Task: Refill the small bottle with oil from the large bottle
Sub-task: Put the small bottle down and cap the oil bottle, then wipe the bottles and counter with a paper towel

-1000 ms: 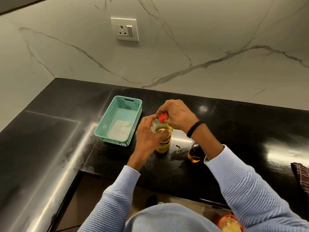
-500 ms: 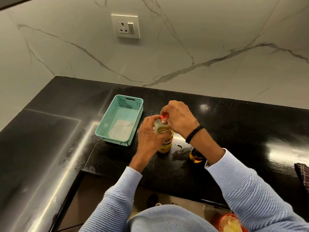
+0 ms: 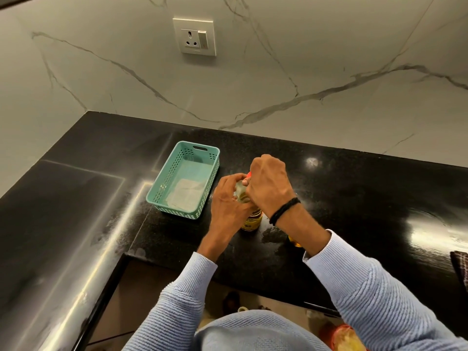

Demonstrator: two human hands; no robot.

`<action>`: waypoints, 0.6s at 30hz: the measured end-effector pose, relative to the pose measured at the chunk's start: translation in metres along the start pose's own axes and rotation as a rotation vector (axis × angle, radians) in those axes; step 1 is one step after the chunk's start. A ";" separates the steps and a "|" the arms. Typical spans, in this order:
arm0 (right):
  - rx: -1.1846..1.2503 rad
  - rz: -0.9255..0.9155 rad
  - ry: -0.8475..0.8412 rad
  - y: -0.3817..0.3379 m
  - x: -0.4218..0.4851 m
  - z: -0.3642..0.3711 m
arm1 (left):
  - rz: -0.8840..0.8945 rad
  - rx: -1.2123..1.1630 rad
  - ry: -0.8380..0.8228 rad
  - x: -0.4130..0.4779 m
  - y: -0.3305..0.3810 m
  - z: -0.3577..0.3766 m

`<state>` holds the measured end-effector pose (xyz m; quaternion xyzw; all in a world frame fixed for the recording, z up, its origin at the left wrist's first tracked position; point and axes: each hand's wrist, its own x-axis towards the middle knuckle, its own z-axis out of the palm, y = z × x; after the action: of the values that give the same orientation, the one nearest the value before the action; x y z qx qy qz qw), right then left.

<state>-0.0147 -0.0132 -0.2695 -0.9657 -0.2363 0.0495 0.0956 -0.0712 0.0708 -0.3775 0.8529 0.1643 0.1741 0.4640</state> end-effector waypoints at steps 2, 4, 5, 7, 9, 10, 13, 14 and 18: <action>0.009 0.009 -0.001 0.002 -0.001 0.003 | 0.005 0.015 -0.044 0.000 0.001 -0.005; 0.056 0.006 -0.010 0.008 -0.005 0.006 | -0.023 0.011 -0.144 0.003 -0.001 -0.018; 0.083 0.000 -0.022 0.012 -0.009 0.007 | -0.060 -0.002 -0.198 0.008 -0.004 -0.029; 0.119 -0.010 0.023 0.019 -0.019 0.007 | -0.148 -0.006 -0.236 0.021 -0.023 -0.055; 0.174 -0.055 0.198 0.021 -0.029 0.006 | -0.214 0.063 -0.166 0.037 -0.051 -0.082; 0.224 -0.091 0.283 0.019 -0.034 0.005 | -0.226 0.109 -0.121 0.046 -0.067 -0.094; 0.390 -0.191 0.326 0.007 -0.048 0.003 | -0.258 0.333 -0.102 0.069 -0.107 -0.119; 0.443 -0.212 0.283 0.001 -0.051 0.005 | -0.251 0.429 -0.131 0.076 -0.119 -0.125; 0.541 -0.259 0.073 -0.023 -0.048 0.036 | -0.167 0.729 -0.327 0.098 -0.149 -0.131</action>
<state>-0.0722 -0.0097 -0.2974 -0.8681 -0.3319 0.0634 0.3635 -0.0609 0.2868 -0.4233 0.9617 0.2080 -0.0715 0.1639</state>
